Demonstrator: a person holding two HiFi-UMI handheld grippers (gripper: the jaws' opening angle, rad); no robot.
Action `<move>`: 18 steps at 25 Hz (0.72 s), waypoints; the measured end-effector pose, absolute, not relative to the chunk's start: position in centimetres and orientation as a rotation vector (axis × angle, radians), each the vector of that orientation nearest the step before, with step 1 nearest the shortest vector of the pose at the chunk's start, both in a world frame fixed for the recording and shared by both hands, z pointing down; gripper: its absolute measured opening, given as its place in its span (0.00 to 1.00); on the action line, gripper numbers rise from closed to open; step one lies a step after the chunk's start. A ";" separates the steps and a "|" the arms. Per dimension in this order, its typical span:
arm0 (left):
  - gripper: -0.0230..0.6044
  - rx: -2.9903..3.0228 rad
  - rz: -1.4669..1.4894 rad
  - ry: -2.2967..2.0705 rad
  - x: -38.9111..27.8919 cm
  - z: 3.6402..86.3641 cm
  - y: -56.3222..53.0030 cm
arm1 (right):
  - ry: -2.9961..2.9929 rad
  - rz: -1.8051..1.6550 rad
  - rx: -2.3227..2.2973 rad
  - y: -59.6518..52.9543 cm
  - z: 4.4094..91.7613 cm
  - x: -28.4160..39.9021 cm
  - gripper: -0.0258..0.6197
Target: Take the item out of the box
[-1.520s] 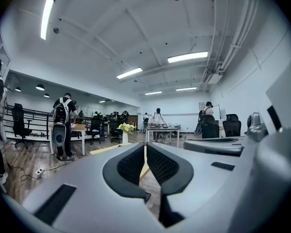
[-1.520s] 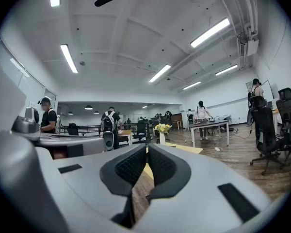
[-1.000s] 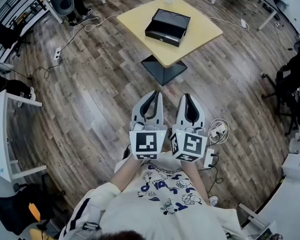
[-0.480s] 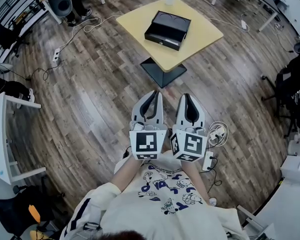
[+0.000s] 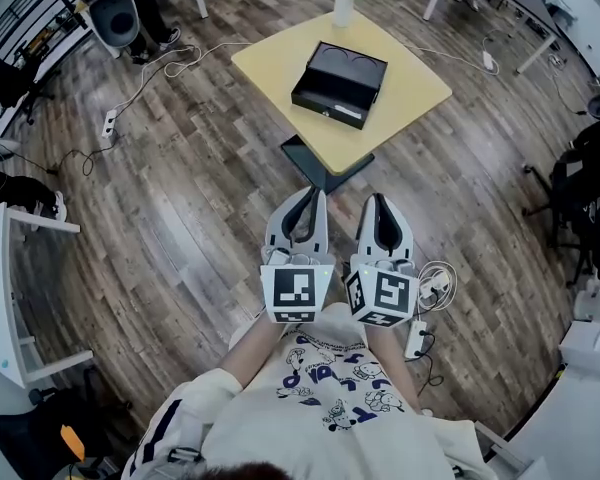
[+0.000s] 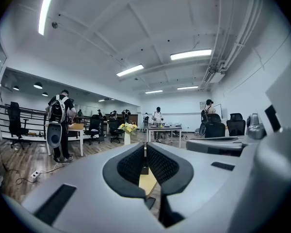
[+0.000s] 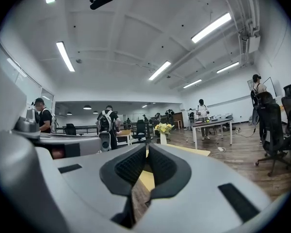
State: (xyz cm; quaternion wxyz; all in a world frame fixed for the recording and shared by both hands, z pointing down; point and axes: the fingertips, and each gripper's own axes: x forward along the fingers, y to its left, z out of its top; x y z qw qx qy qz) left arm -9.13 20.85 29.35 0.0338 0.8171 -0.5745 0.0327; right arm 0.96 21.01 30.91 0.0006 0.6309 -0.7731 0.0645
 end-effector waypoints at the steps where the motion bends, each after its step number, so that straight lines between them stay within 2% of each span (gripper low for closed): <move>1: 0.08 2.516 0.104 -1.761 -9.3 29.4 20.2 | -2.422 0.206 1.985 20.4 31.0 0.8 0.10; 18: 0.08 2.518 0.190 -1.677 -9.8 32.2 13.8 | -2.342 0.291 2.002 14.8 33.6 0.6 0.10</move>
